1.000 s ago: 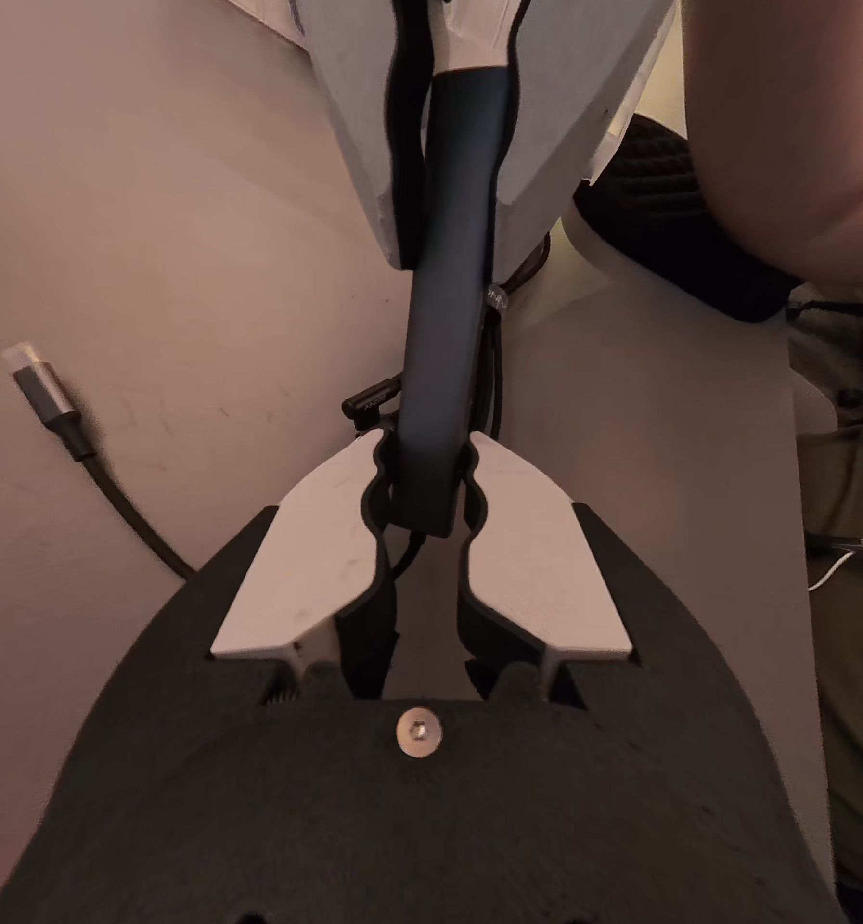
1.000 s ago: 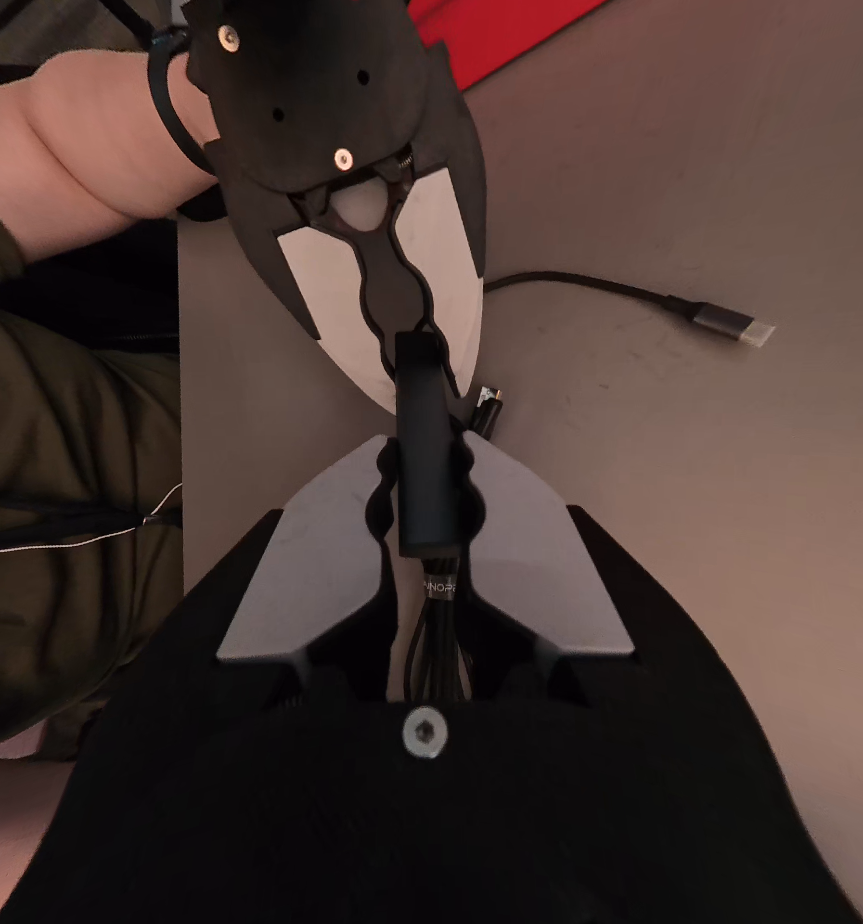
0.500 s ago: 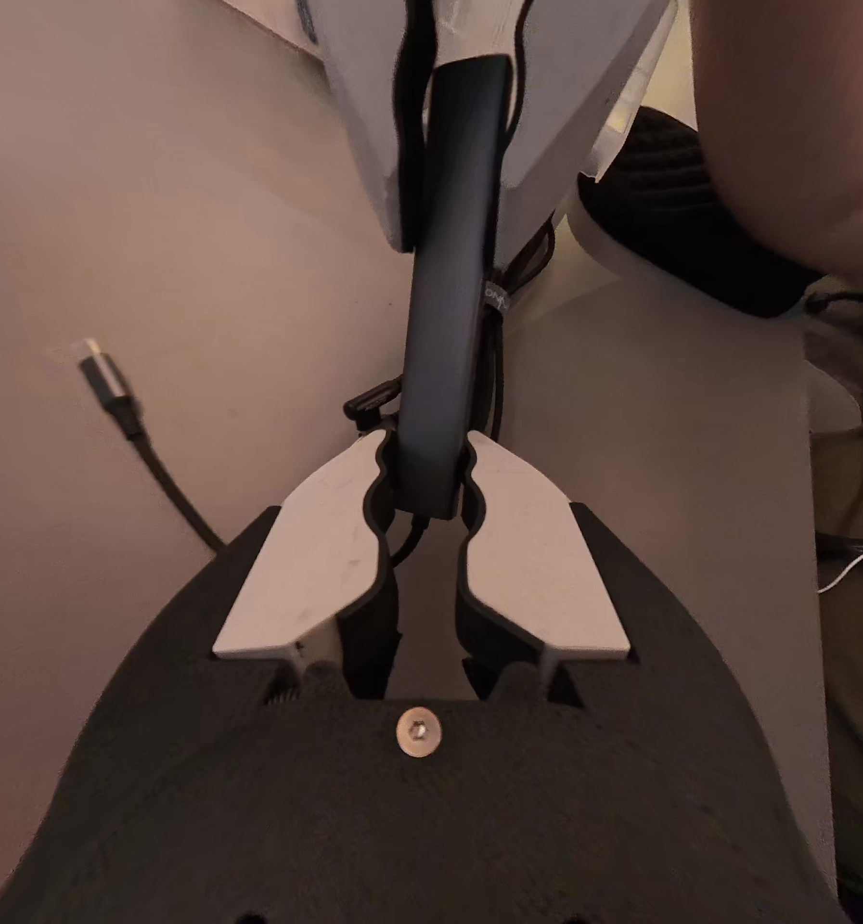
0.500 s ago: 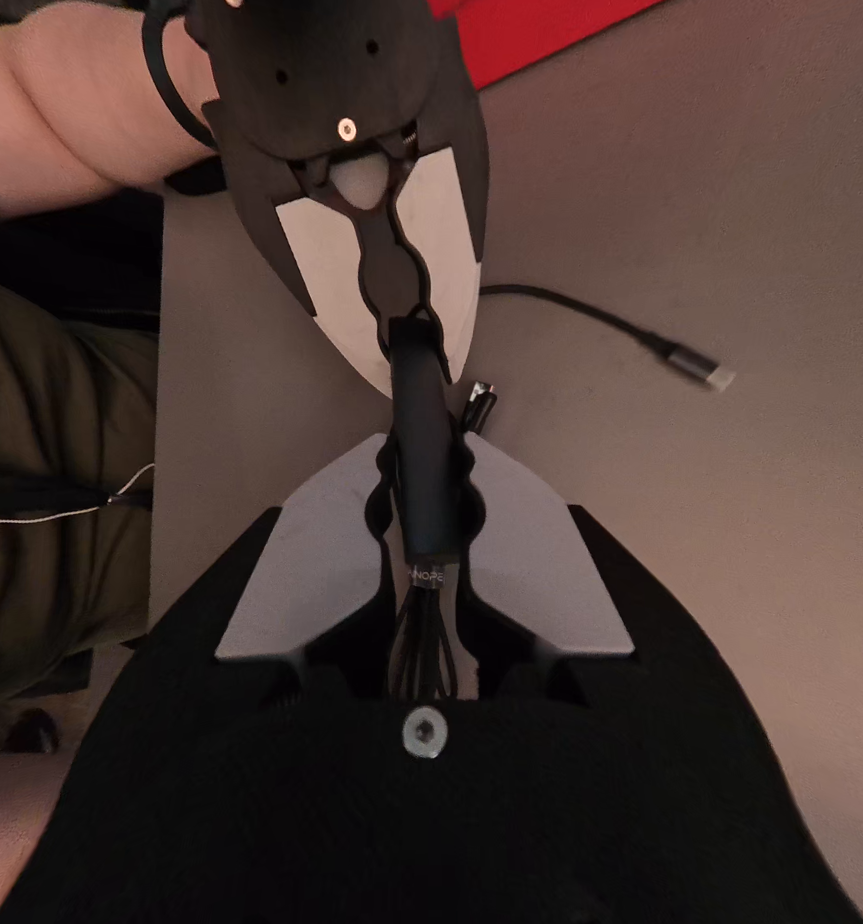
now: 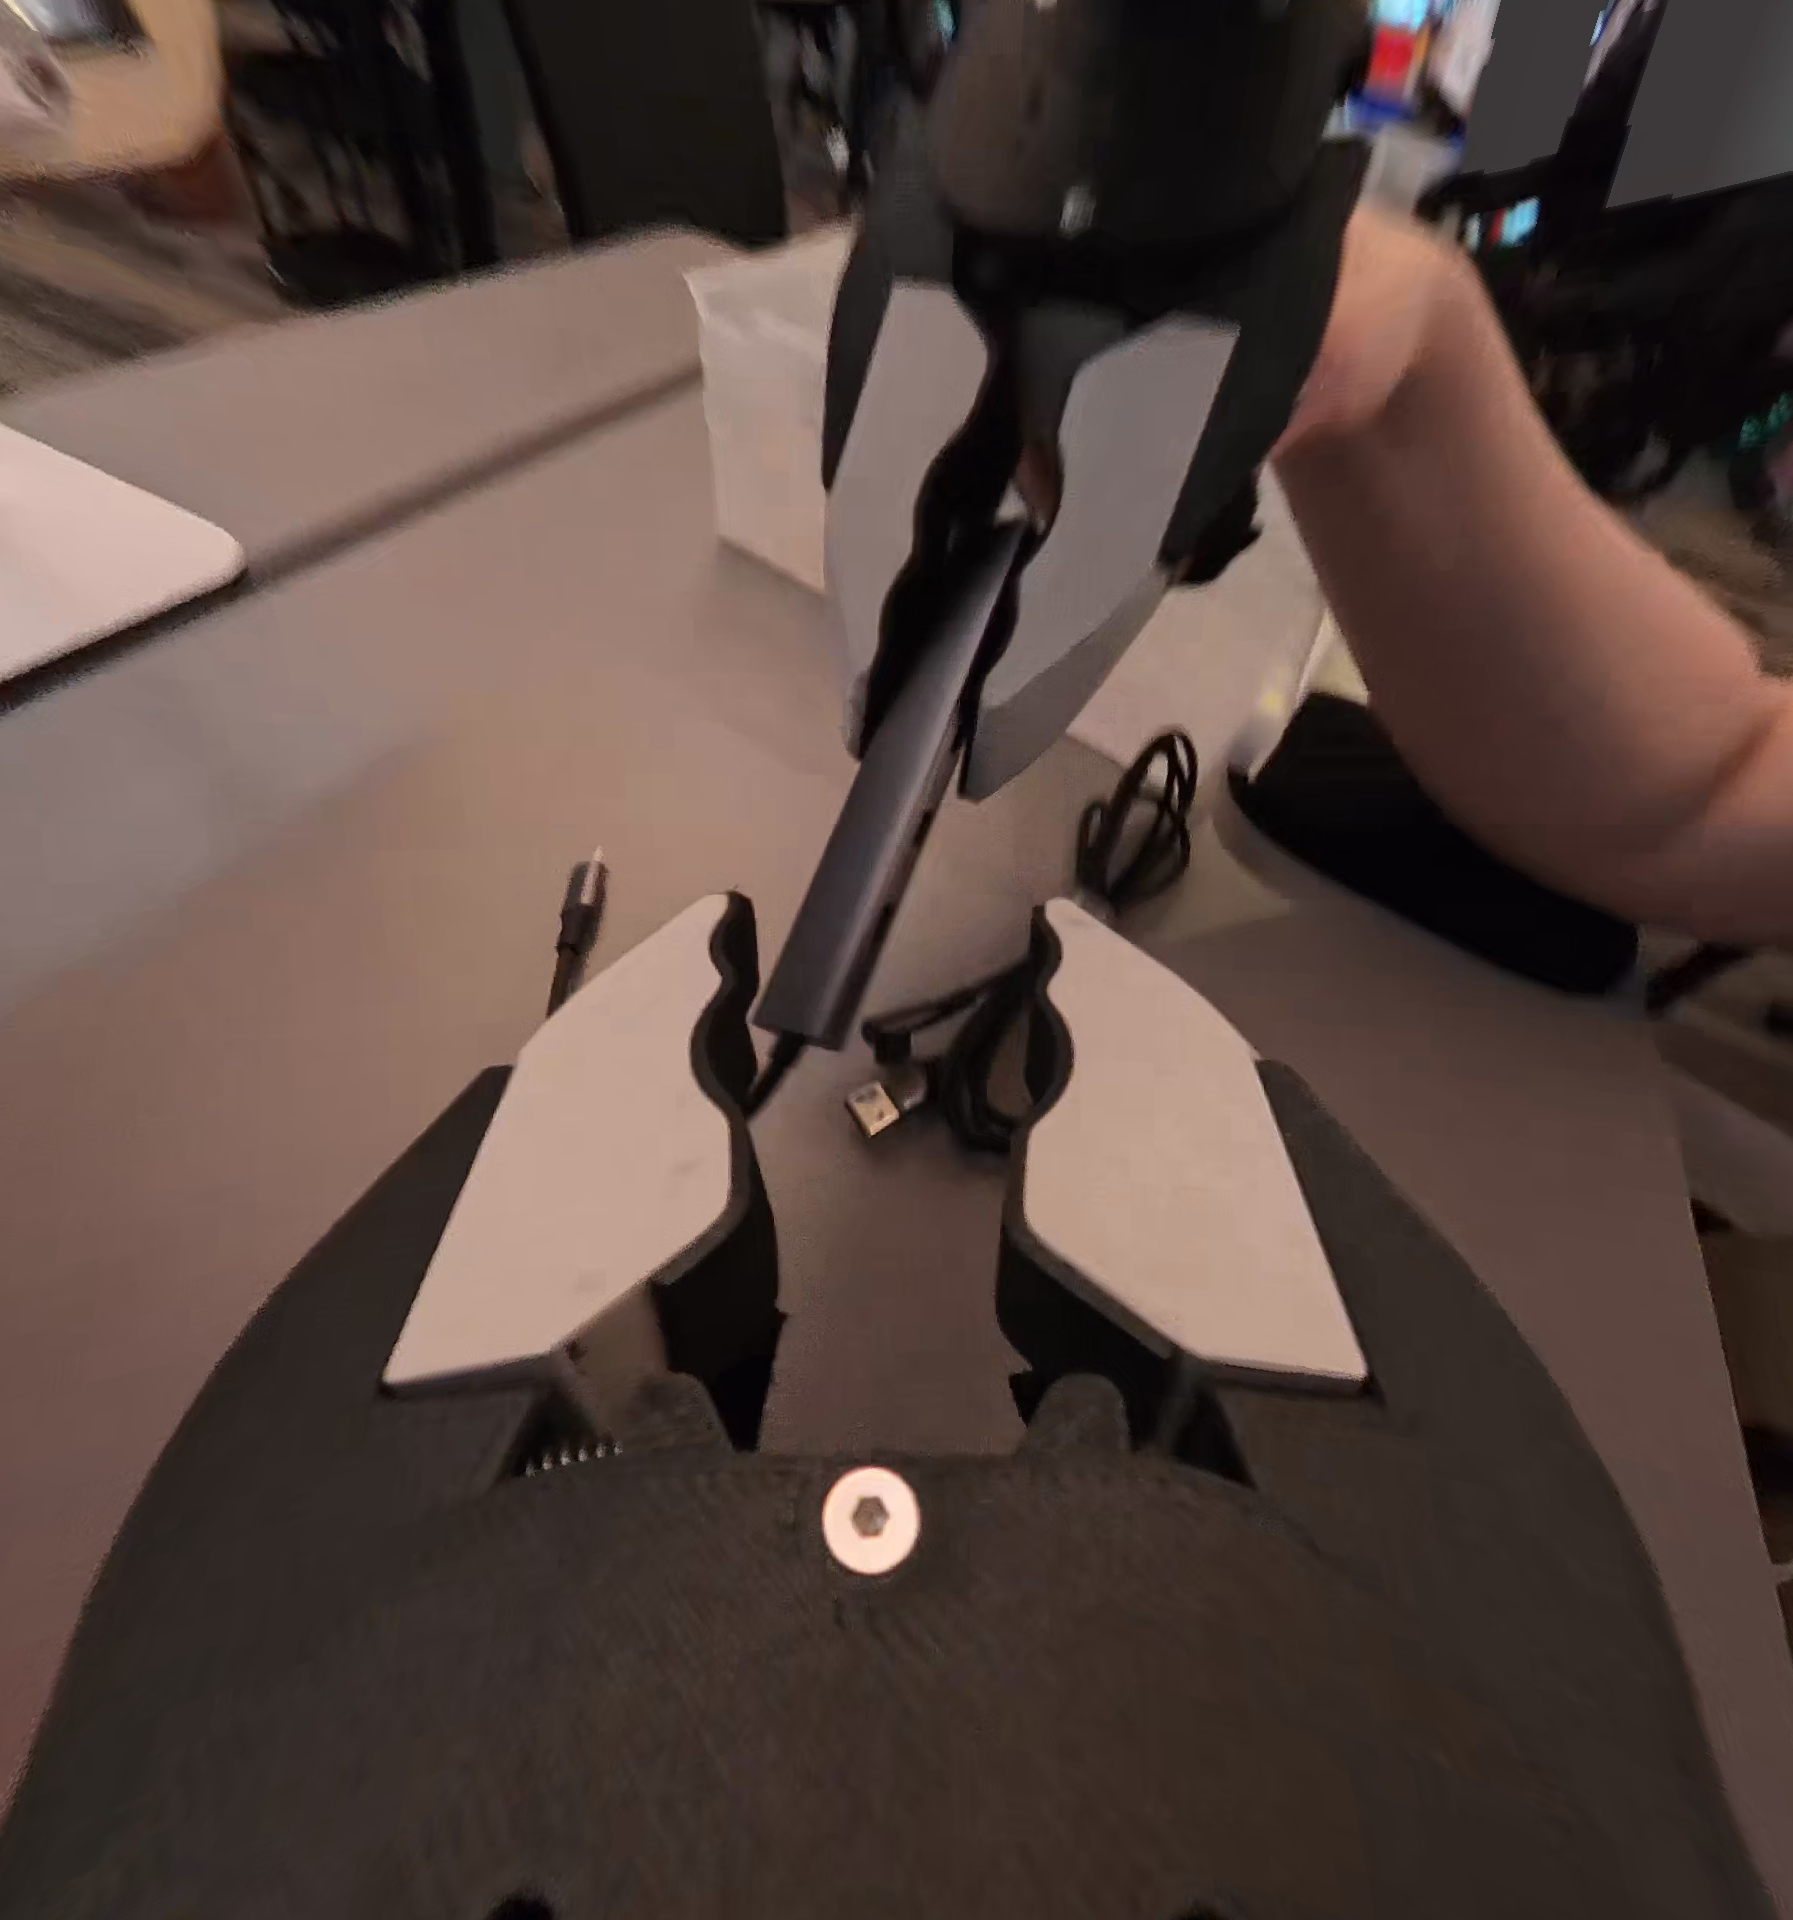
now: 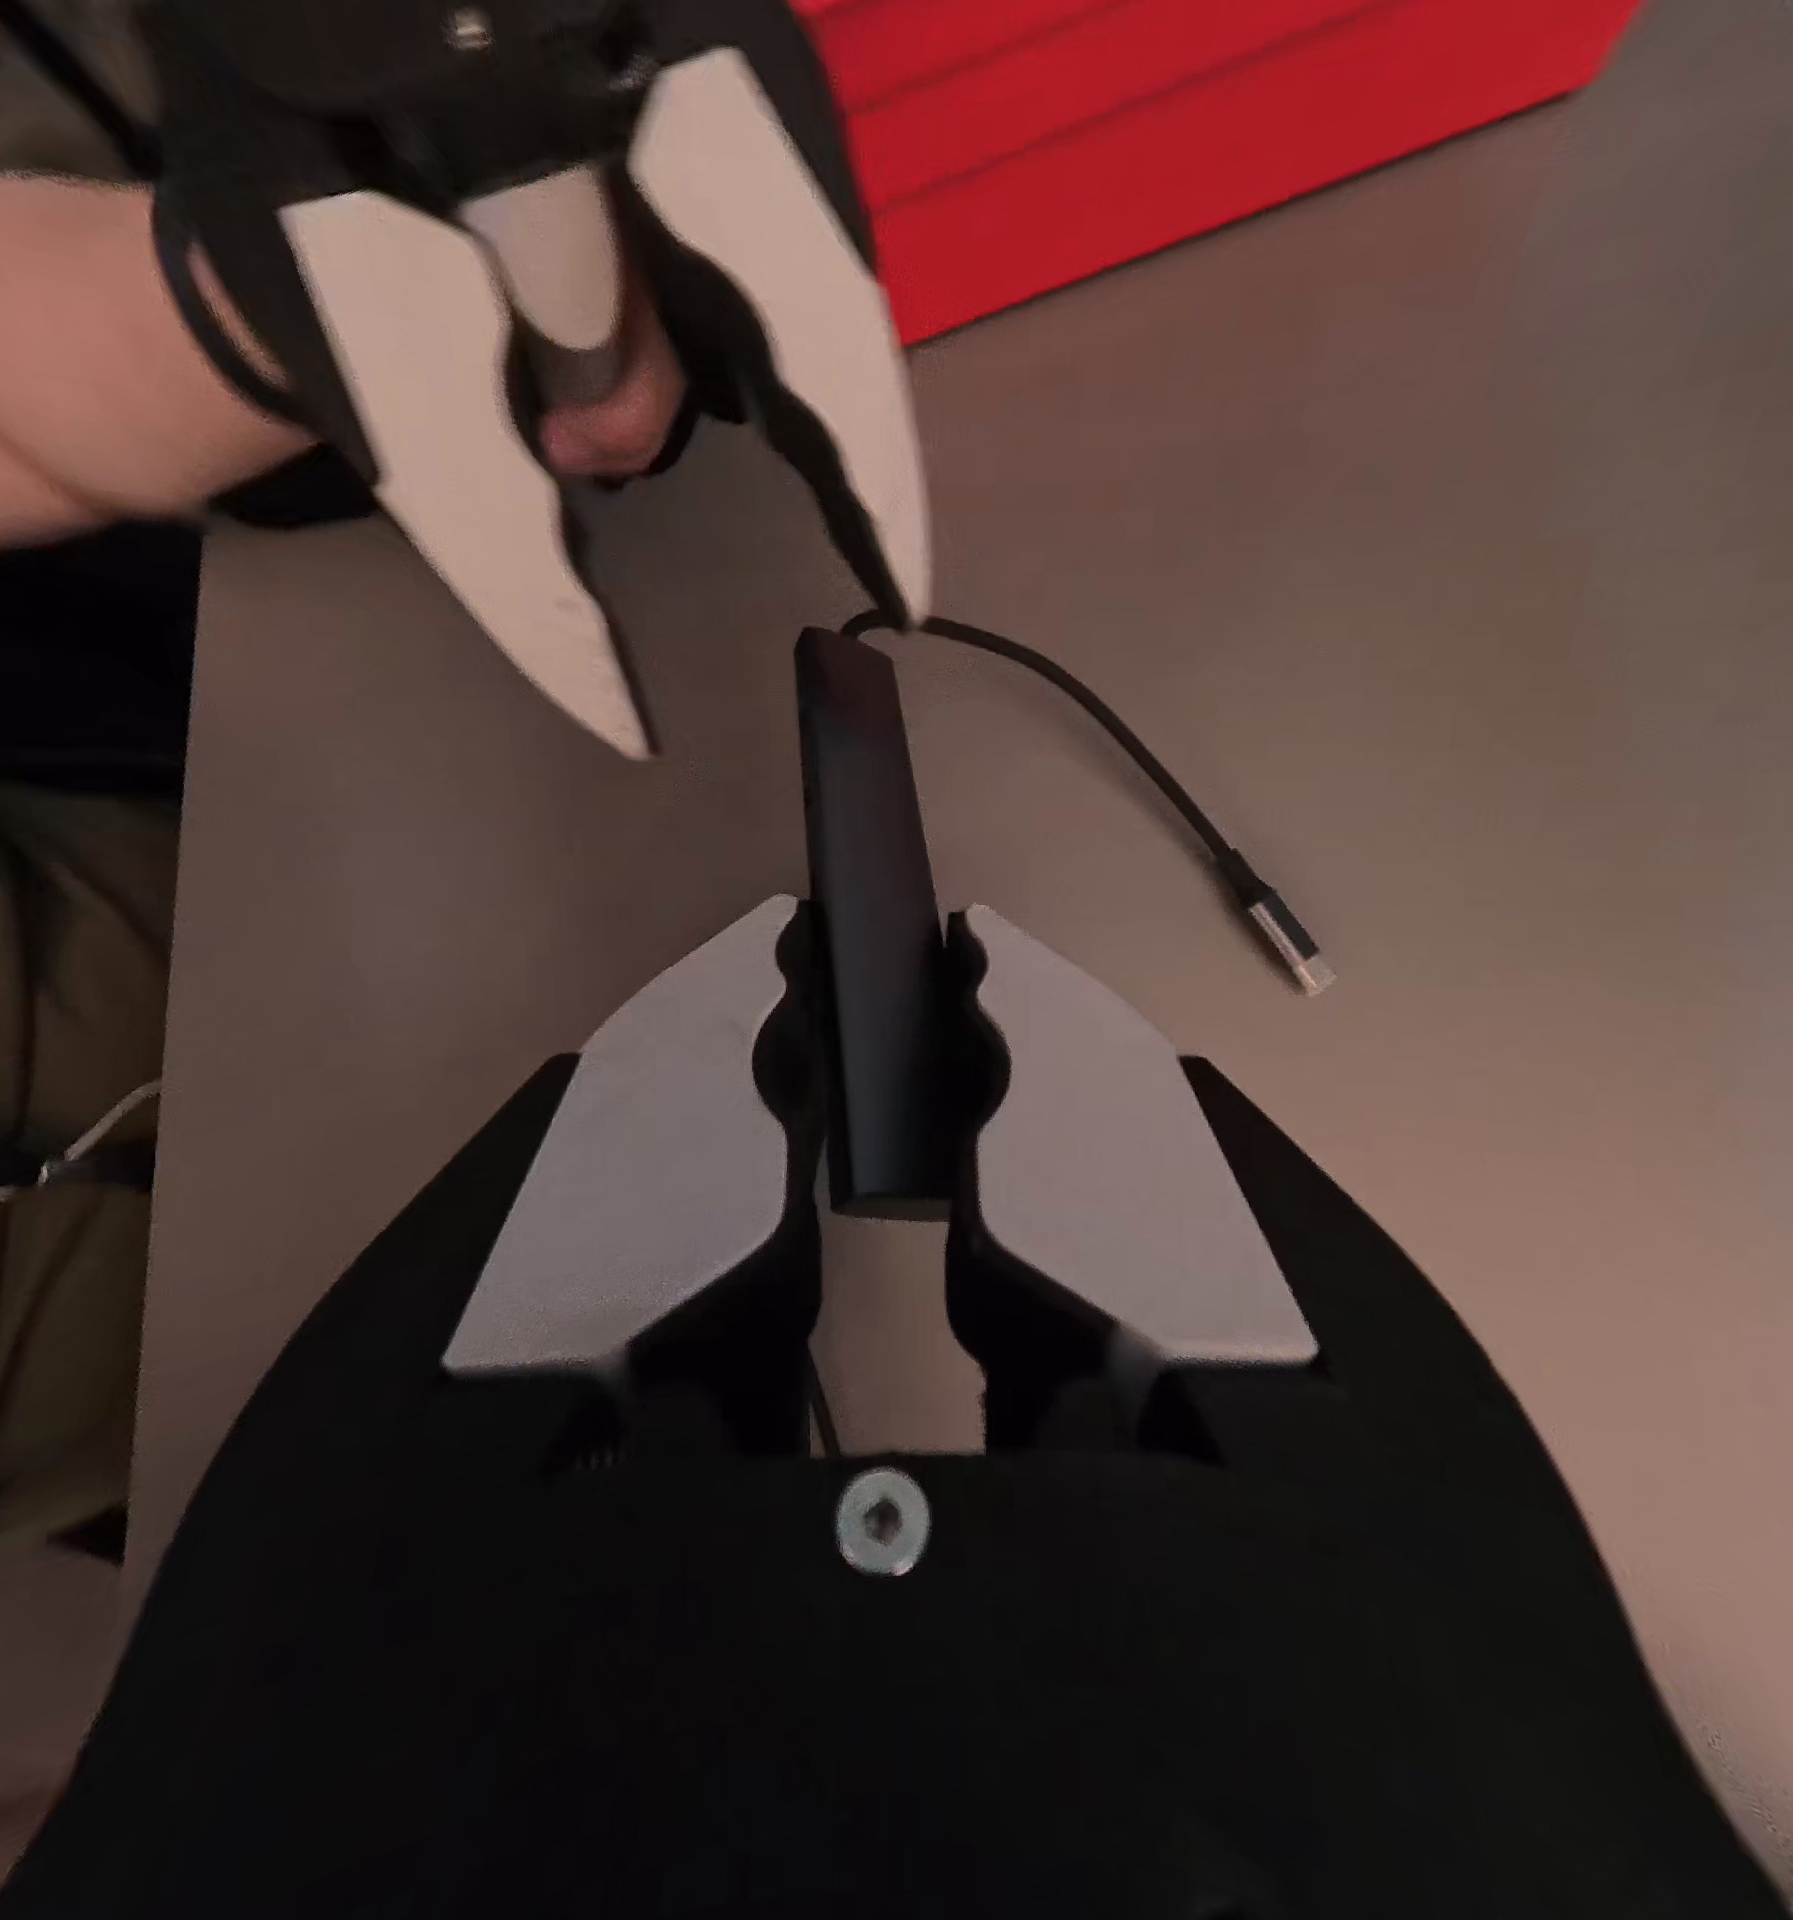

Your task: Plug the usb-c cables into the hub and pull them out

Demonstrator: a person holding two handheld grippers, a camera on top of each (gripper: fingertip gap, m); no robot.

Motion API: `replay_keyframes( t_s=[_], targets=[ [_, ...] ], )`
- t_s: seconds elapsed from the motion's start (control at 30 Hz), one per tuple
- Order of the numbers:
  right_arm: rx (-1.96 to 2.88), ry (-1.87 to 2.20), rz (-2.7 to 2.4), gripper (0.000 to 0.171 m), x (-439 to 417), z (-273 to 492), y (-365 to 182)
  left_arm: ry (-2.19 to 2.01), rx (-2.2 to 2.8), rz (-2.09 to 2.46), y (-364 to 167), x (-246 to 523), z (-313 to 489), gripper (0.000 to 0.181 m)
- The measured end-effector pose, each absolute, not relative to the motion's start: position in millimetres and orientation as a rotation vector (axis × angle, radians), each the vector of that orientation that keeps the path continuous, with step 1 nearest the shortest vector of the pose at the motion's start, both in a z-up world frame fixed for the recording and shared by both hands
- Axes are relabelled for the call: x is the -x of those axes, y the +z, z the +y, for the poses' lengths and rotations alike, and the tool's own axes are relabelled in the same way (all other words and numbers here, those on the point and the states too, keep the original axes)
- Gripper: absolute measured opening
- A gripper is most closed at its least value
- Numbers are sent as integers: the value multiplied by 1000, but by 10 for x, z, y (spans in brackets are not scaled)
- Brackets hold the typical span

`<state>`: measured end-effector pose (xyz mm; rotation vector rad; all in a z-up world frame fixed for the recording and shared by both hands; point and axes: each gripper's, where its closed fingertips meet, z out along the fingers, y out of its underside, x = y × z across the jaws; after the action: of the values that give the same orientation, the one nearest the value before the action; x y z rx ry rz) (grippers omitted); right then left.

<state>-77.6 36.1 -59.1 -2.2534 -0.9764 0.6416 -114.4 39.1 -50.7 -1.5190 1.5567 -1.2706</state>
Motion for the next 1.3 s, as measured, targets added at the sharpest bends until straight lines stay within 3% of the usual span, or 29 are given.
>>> replay_keyframes(
  t_s=[0.27,0.43,0.53,0.73,0.83,0.93,1.03,1.13,1.3],
  targets=[
    [2206,736,-635,24,636,626,-409,-1603,1480,1308,-238,1128,201,42],
    [2123,821,-654,24,770,579,-232,-1747,1599,1288,-451,999,122,67],
    [2041,829,-766,24,909,501,-123,-1949,1563,1167,-325,1013,155,68],
    [1952,732,-941,24,1077,395,-52,-2018,1390,979,25,1225,402,53],
    [1925,767,-958,24,1131,345,4,-2060,1310,1011,116,1294,350,23],
    [1919,742,-995,24,1135,312,-3,-2087,1280,1034,141,1308,311,24],
    [1929,725,-1004,24,1133,313,-27,-2054,1270,1022,165,1305,322,38],
    [1914,746,-1011,24,1155,295,-6,-2018,1250,1047,168,1320,308,24],
    [1930,711,-1034,24,1143,292,-49,-2033,1284,1057,118,1305,319,22]
  ],
)
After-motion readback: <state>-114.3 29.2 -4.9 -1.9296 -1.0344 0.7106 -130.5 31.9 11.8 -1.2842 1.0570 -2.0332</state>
